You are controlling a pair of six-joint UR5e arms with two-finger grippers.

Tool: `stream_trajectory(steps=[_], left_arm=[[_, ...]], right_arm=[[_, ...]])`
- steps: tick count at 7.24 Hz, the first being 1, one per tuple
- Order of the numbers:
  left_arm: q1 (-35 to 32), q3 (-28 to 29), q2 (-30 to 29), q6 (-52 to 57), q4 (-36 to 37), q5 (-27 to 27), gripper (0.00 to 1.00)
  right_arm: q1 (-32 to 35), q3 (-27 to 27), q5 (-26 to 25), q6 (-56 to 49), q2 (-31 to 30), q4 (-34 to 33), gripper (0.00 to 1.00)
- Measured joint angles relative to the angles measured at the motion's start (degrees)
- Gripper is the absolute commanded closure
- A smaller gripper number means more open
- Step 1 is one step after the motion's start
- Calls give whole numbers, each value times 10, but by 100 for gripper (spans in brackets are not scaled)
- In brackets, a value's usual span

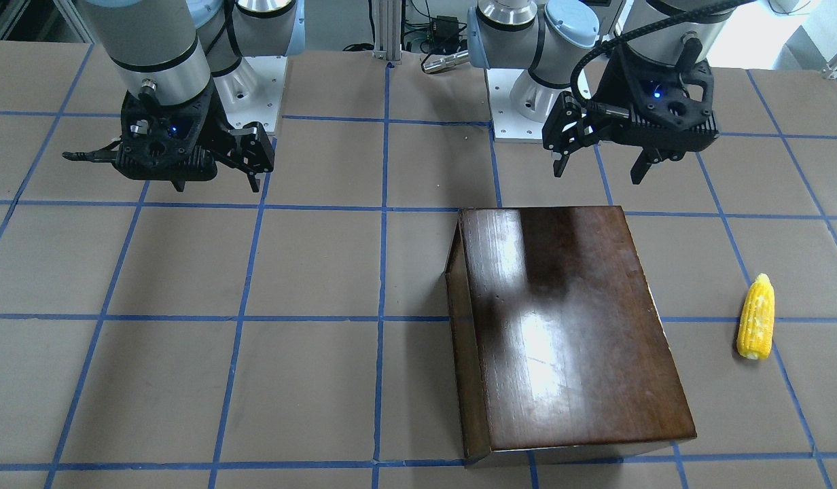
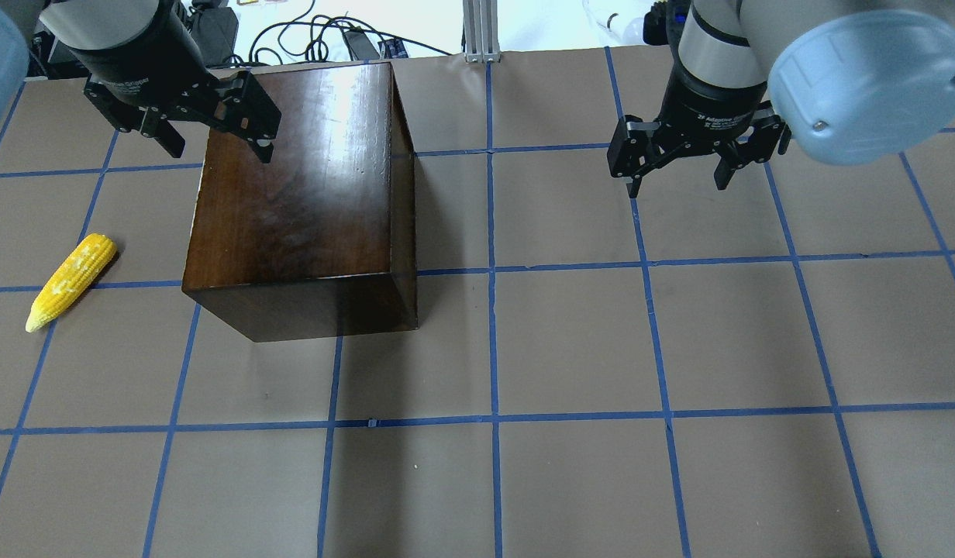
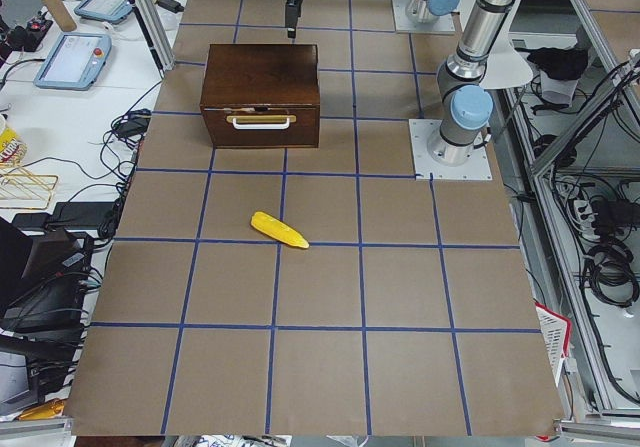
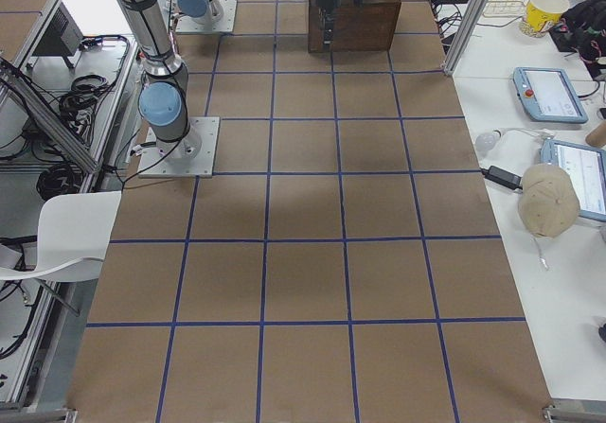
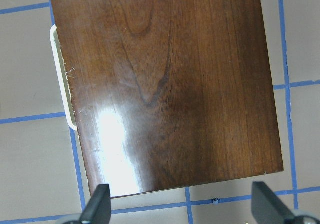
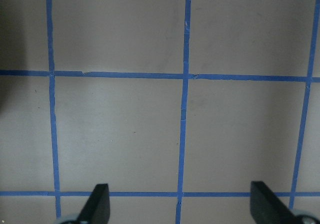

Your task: Open drawer and put corn inside

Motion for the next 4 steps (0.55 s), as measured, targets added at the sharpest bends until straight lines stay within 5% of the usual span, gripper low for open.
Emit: stream_trajectory(steps=[4], left_arm=[[-1, 1, -4, 4, -2, -1, 0]], right_arm=[[0, 0, 0, 0, 0, 0, 0]])
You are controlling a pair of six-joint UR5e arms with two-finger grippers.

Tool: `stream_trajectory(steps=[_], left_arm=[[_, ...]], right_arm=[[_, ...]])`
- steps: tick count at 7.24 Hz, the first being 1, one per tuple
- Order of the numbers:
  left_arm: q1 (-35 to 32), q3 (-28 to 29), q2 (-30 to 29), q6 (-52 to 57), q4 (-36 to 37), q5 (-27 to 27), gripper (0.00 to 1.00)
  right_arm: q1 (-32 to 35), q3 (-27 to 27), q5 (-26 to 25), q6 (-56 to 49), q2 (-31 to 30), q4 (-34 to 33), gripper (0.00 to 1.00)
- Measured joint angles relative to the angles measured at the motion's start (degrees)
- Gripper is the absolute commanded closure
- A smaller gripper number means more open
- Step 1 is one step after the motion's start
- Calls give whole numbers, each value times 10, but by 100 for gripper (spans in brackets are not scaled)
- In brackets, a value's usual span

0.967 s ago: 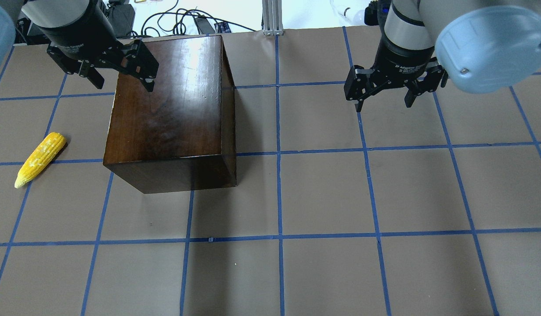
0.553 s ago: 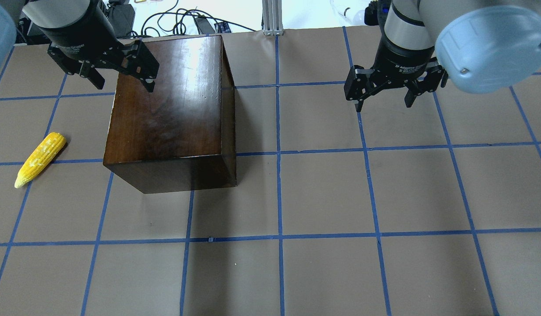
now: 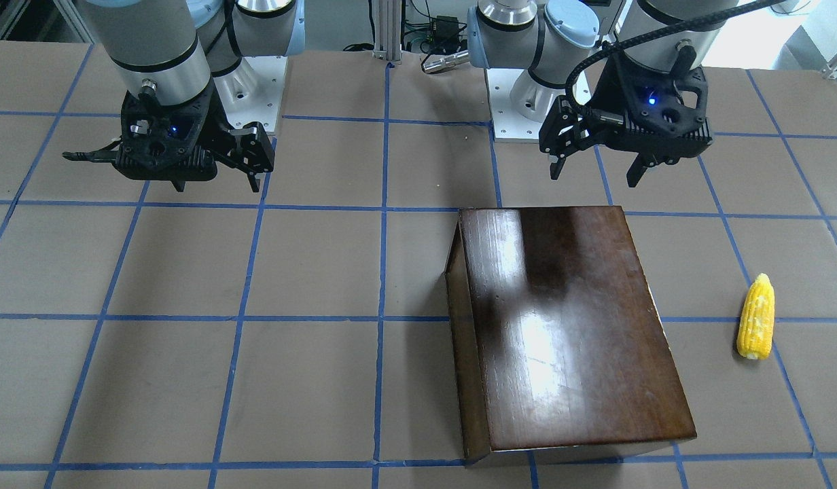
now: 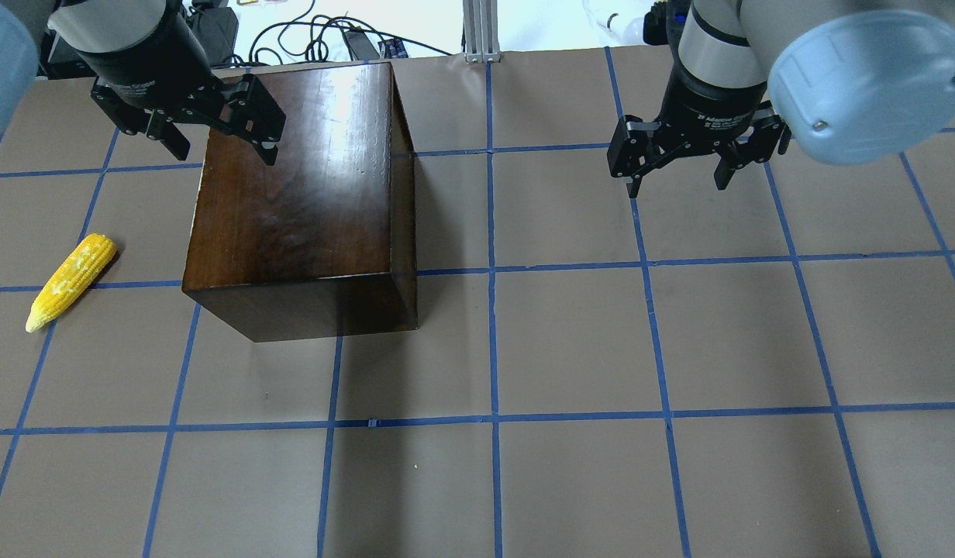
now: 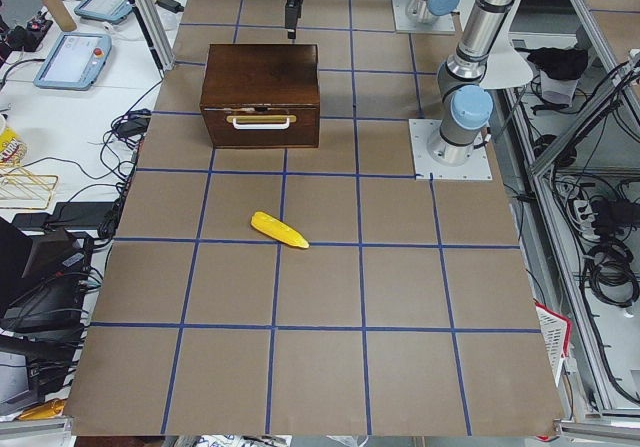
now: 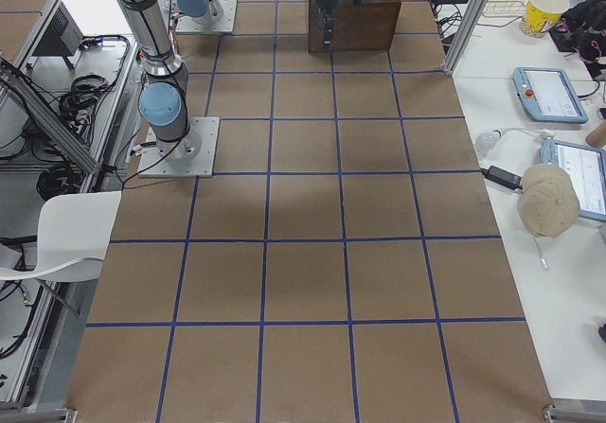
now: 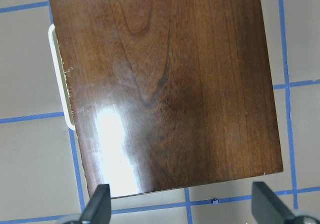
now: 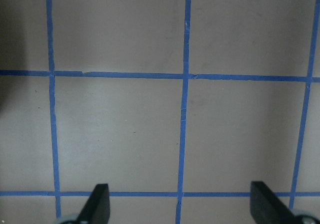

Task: Open drawer and put corn inside
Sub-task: 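Move the left gripper down beside the cabinet to the white drawer handle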

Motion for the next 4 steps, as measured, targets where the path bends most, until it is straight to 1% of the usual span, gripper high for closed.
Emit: stream_trajectory(steps=[2, 4], left_arm=[[23, 11, -13, 10, 0, -2, 0], [75, 37, -46, 41, 1, -6, 0]], right_arm=[[0, 0, 0, 0, 0, 0, 0], [0, 0, 0, 0, 0, 0, 0]])
